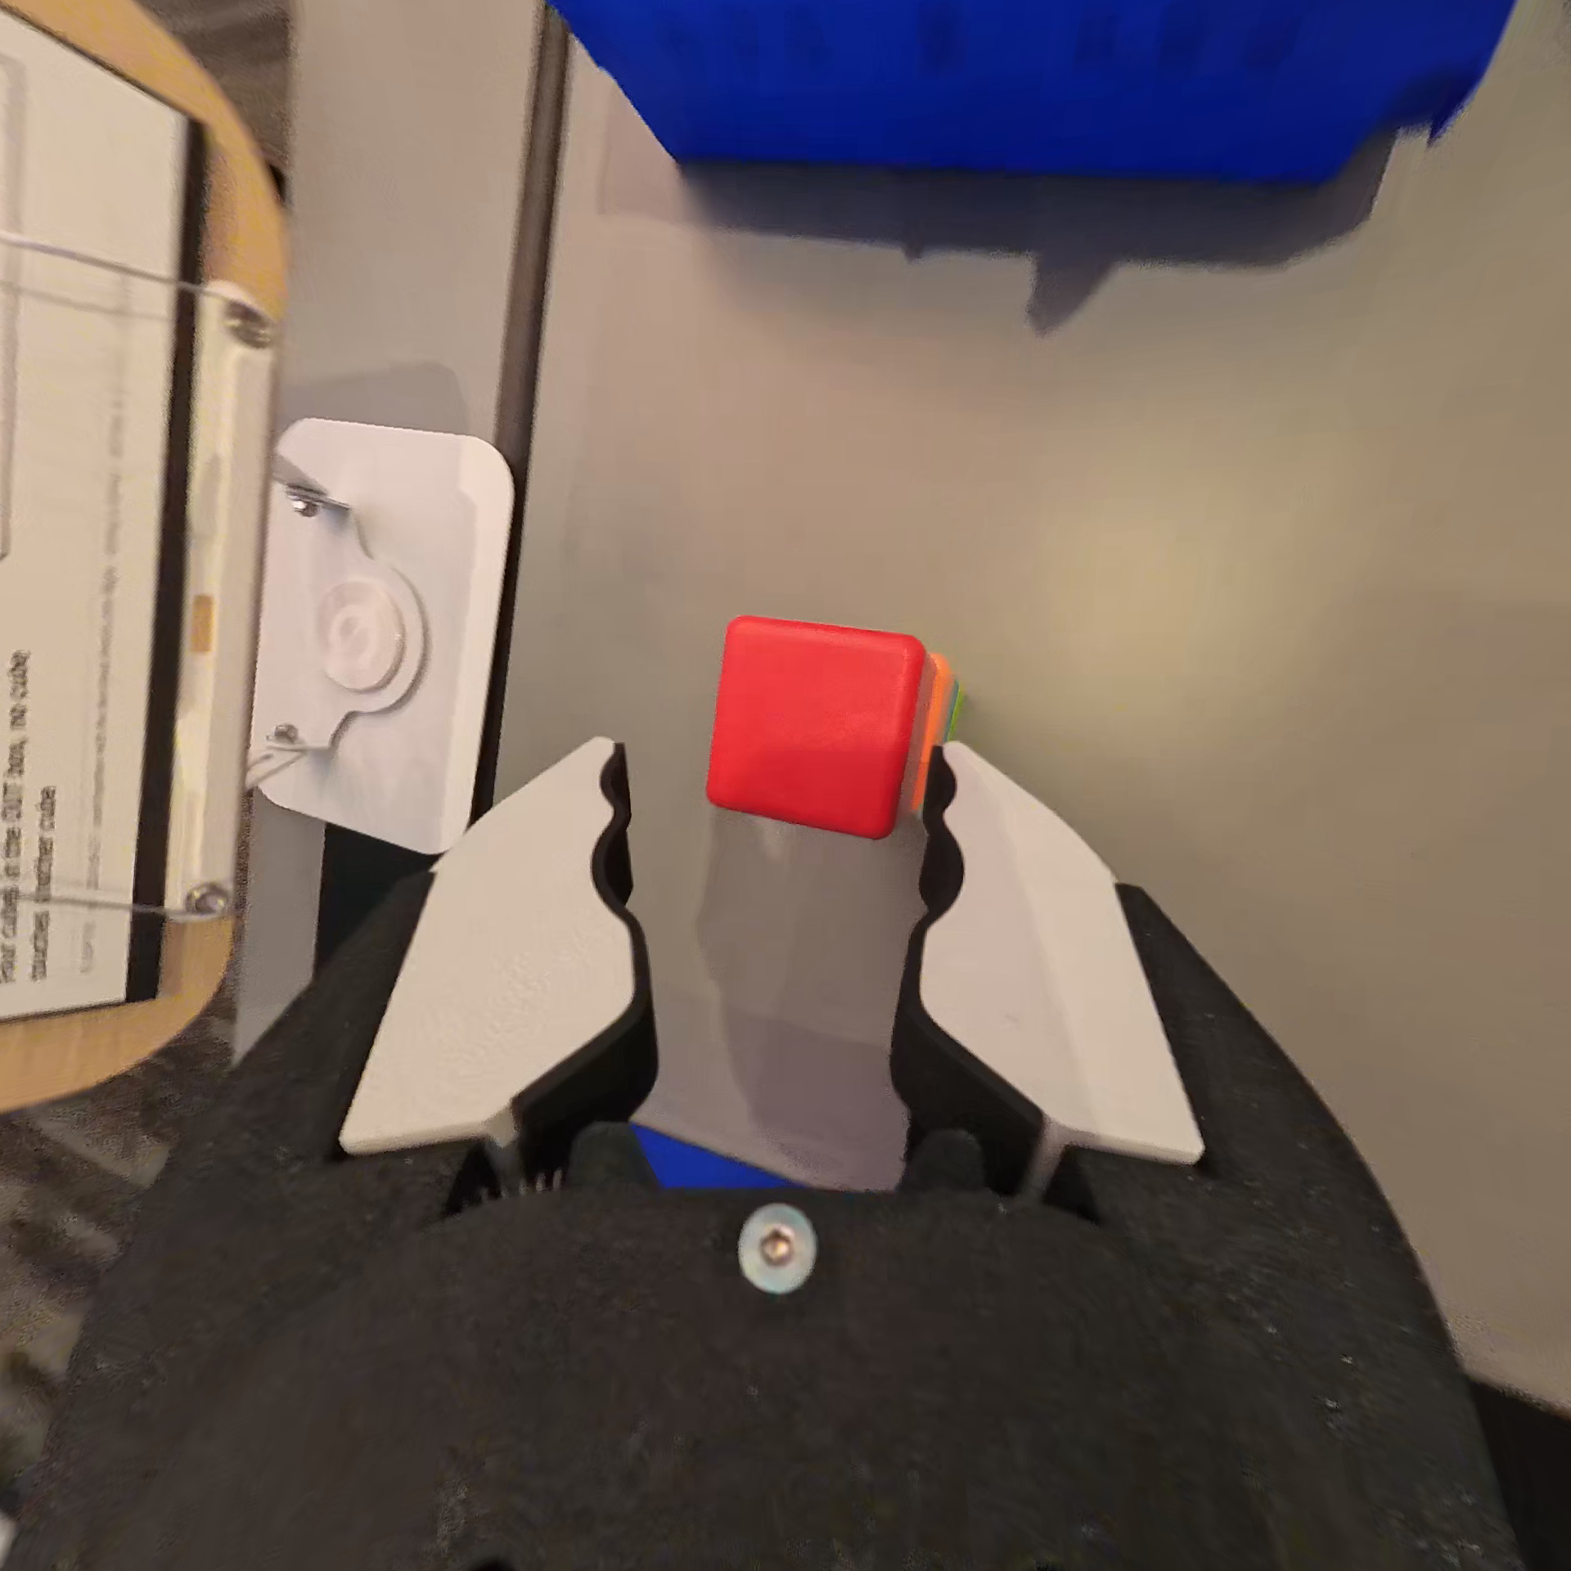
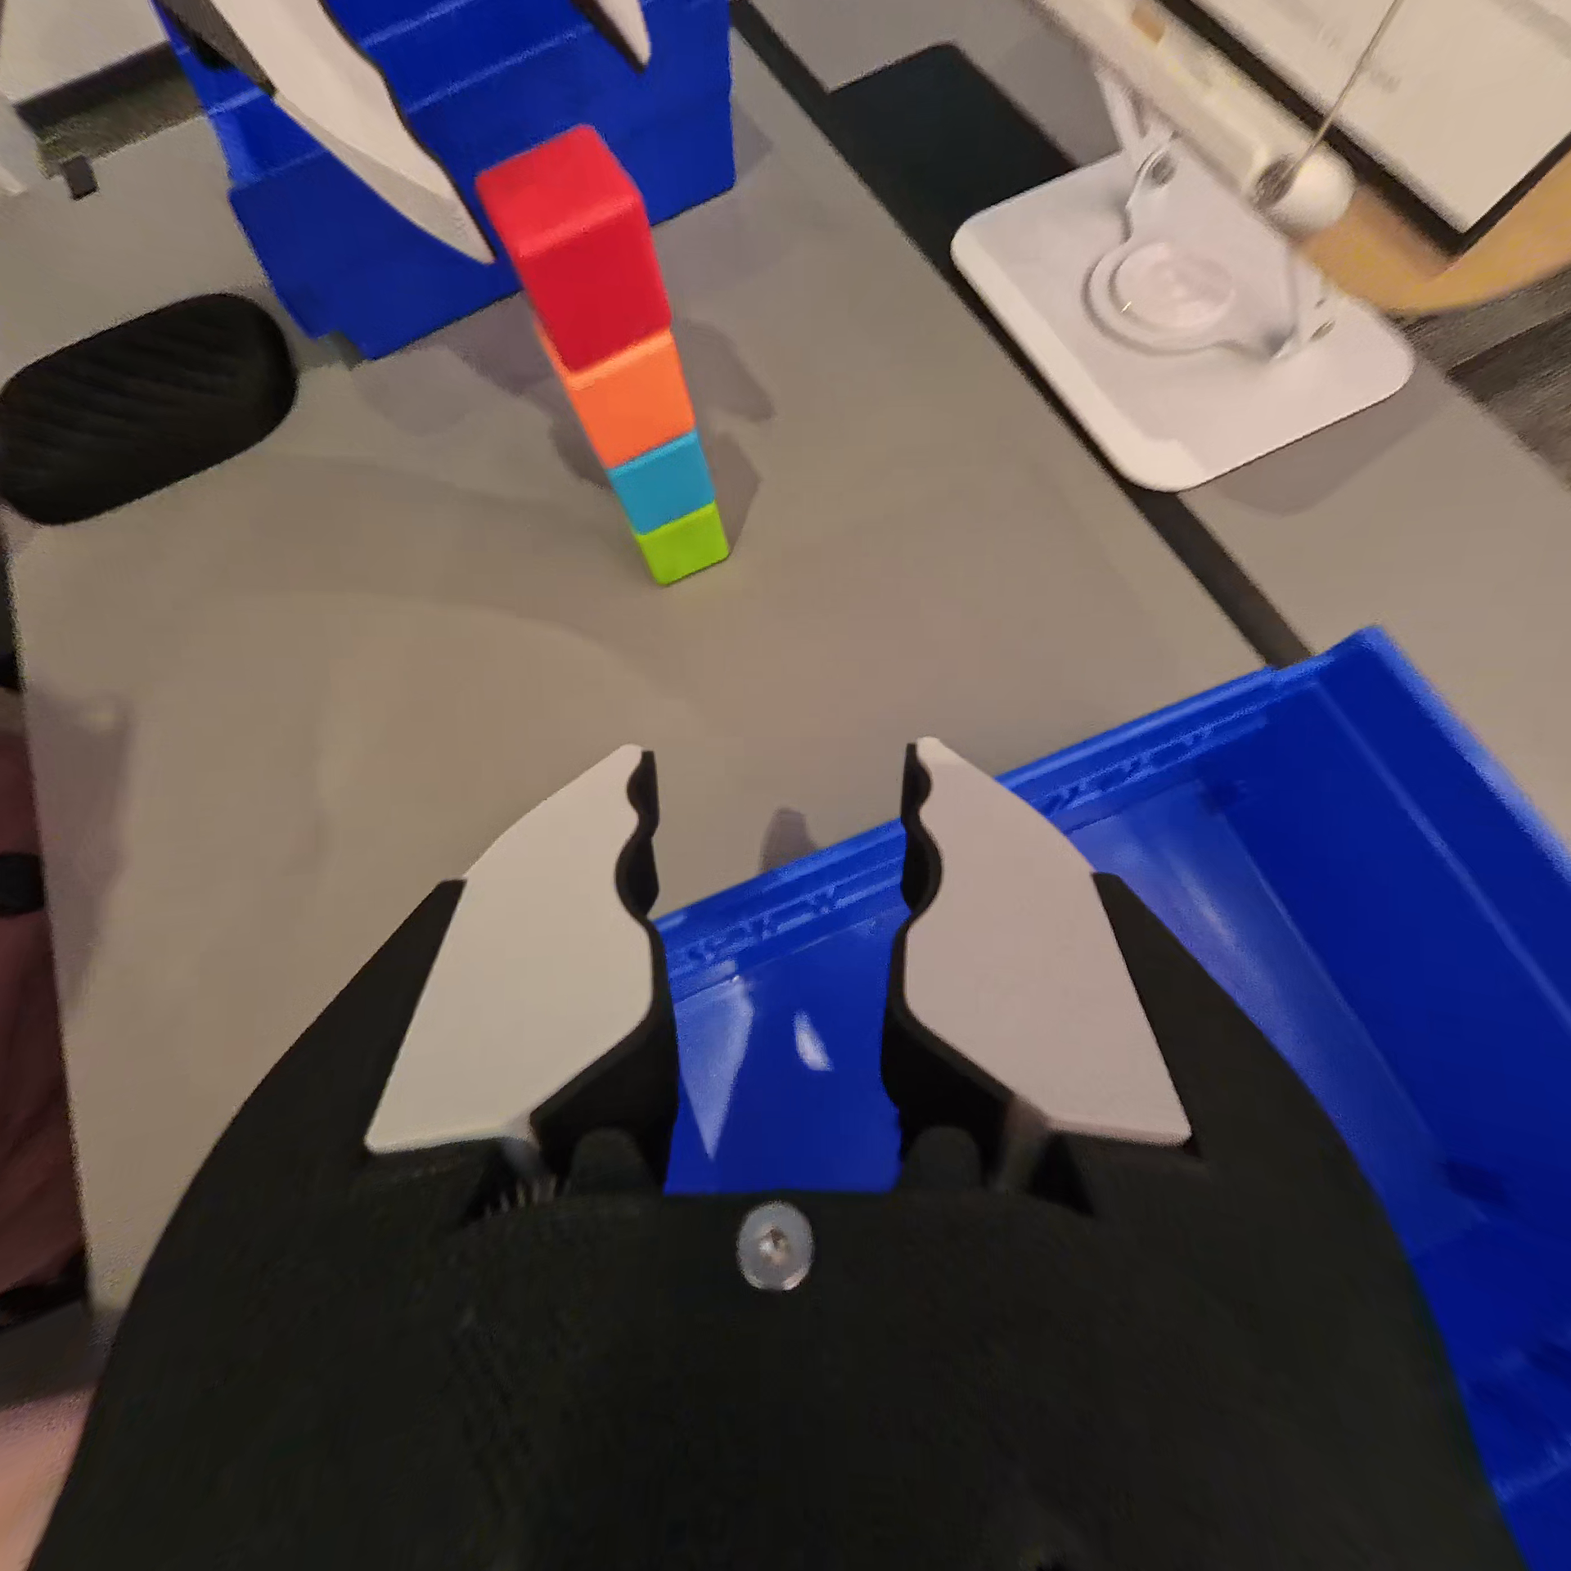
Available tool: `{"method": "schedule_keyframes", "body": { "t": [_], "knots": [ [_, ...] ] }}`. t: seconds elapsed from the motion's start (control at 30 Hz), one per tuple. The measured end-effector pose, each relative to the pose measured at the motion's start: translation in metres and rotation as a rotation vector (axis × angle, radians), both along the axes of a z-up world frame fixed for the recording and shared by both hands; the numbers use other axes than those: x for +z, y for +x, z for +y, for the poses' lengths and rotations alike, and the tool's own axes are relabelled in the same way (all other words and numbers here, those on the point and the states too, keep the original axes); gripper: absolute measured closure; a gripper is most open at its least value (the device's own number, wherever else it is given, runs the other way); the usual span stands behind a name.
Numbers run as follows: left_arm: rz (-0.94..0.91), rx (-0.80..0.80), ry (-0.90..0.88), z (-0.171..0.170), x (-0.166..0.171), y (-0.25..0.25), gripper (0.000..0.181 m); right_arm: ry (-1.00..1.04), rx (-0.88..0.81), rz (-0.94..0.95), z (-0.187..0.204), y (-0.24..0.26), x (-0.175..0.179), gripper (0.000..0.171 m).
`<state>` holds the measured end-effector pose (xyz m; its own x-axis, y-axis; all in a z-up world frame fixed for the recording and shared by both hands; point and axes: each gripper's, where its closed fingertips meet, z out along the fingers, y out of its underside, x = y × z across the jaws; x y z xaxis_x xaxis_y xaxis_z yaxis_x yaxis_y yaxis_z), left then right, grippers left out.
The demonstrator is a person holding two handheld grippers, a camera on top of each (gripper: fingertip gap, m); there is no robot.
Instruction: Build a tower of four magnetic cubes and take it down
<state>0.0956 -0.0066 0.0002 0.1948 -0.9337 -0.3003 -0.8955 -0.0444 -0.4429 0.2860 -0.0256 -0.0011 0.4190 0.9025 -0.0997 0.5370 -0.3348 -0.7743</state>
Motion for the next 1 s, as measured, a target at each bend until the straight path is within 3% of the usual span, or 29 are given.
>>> {"method": "schedule_keyframes", "body": {
  "t": [0.13, 0.27, 0.47, 0.6, 0.67, 0.77, 1.0],
  "knots": [
    [-0.23, 0.146, 0.021, 0.001, 0.014, -0.009, 0.115, 0.124, -0.055, -0.024, 0.012, -0.013, 0.014, 0.115],
    [-0.419, 0.18, 0.023, -0.013, 0.017, -0.014, 0.111, 0.17, -0.034, -0.022, 0.011, -0.037, 0.02, 0.115],
    [-0.632, 0.207, 0.054, -0.026, 0.007, -0.018, 0.089, 0.213, -0.022, -0.089, 0.008, -0.064, 0.015, 0.115],
    [-0.664, 0.224, 0.0, -0.028, -0.021, -0.013, 0.081, 0.223, -0.003, -0.117, 0.005, -0.077, 0.01, 0.114],
    [-0.676, 0.231, 0.017, -0.025, -0.029, -0.01, 0.085, 0.223, 0.004, -0.118, 0.003, -0.082, 0.009, 0.114],
    [-0.718, 0.228, 0.099, -0.013, -0.028, -0.006, 0.097, 0.219, 0.011, -0.115, 0.001, -0.088, 0.007, 0.114],
    [-0.78, 0.185, 0.028, 0.001, -0.042, 0.011, 0.089, 0.212, 0.039, -0.104, 0.0, -0.093, 0.004, 0.114]
  ]
}}
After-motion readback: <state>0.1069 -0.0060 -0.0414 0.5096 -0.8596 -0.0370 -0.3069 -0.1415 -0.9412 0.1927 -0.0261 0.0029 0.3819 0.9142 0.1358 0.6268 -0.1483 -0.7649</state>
